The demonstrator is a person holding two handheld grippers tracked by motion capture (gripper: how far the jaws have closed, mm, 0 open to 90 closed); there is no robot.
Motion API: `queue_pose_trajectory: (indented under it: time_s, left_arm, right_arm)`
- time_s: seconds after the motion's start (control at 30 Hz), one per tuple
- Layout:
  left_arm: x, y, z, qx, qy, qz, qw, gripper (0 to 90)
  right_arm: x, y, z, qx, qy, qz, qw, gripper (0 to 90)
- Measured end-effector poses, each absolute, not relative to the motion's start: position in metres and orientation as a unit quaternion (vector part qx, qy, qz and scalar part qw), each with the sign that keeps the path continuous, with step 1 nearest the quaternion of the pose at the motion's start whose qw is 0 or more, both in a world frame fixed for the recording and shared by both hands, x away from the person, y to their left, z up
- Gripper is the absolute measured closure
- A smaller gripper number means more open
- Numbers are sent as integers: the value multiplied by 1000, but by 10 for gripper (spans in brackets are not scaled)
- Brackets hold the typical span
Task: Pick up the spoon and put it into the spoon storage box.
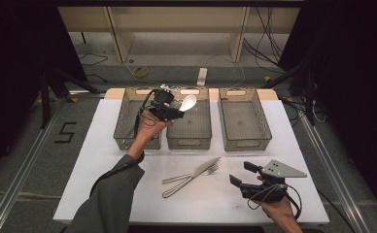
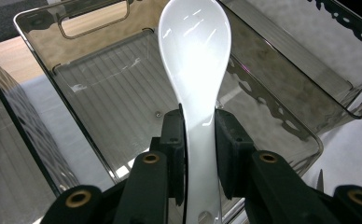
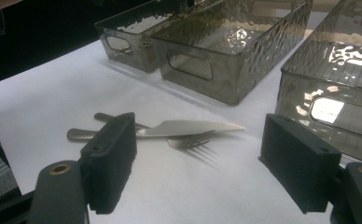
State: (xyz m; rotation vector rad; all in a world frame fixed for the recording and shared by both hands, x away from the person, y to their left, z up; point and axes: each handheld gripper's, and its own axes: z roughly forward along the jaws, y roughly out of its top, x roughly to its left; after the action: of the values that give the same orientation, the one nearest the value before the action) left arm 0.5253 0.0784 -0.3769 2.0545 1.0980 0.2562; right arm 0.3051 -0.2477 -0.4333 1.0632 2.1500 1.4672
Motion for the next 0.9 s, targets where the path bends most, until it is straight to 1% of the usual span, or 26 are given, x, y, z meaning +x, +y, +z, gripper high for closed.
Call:
queue_pose_trajectory:
  time_s: [0.9]
  left_arm:
    - [535,69,-400,808,444,88,377,739]
  right_arm:
    - [305,-248,-433,373,754,516,162,276]
